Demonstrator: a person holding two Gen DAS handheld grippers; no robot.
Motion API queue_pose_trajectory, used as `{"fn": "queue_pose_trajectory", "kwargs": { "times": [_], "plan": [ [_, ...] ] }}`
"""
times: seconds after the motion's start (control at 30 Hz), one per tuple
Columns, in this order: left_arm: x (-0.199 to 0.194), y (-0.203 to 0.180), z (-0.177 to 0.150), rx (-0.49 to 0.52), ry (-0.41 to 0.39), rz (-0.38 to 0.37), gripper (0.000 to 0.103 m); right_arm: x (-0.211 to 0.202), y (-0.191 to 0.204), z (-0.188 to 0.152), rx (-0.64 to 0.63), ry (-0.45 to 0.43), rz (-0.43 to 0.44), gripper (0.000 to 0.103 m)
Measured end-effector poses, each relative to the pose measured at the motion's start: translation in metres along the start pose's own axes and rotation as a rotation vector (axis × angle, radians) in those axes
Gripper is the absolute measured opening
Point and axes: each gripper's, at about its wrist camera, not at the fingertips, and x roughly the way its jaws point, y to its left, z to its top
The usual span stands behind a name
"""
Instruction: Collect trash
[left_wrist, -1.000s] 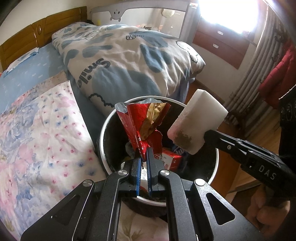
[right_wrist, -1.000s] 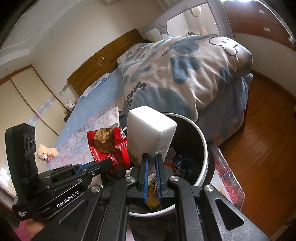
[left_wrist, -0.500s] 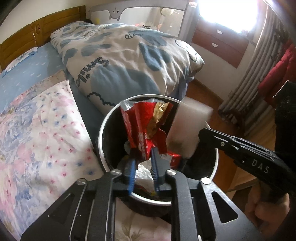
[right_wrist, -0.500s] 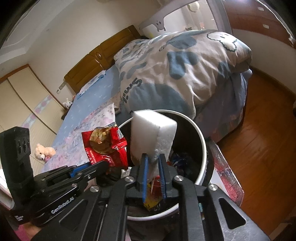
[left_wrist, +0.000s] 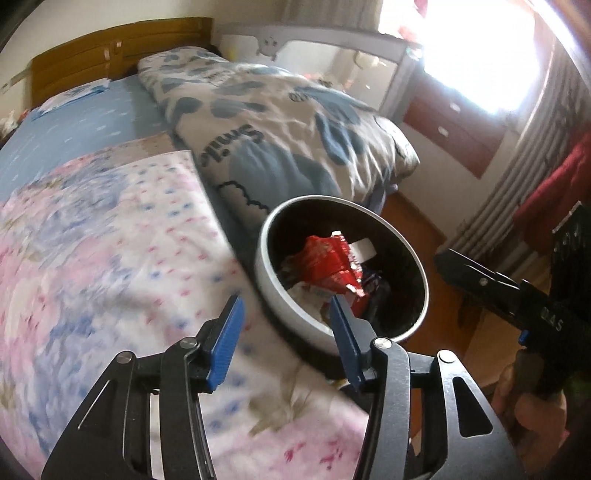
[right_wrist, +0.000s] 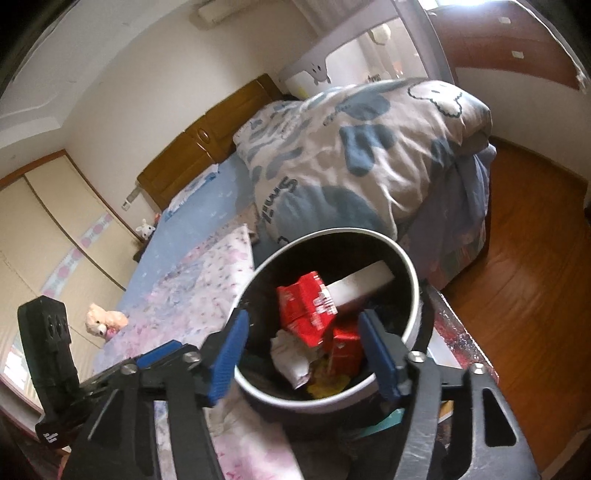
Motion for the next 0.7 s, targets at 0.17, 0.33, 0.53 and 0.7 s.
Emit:
{"fn": "queue_pose_trajectory", "kwargs": {
  "times": [0.17, 0.33, 0.53, 0.7],
  "plan": [
    [-0.038, 0.017, -0.018, -0.059, -0.082, 0.029, 0.060, -0.016, 0.027, -0.021, -0.049, -0.037, 0.000, 0.083],
    [-0.074, 0.029, -0.040, -0.081, -0.173, 0.062, 0.068, -0.030, 0.054, -0.041, -0.120, -0.087, -0.023, 0.090],
    [-0.123, 0.029, -0.056, -0.031, -0.325, 0.130, 0.082, -0.058, 0.092, -0.049, -0.239, -0.202, -0.068, 0.093],
    [-0.158, 0.028, -0.066, -0.024, -0.486, 0.251, 0.103, -0.092, 0.124, -0.057, -0.350, -0.396, -0.082, 0.103]
  ]
}}
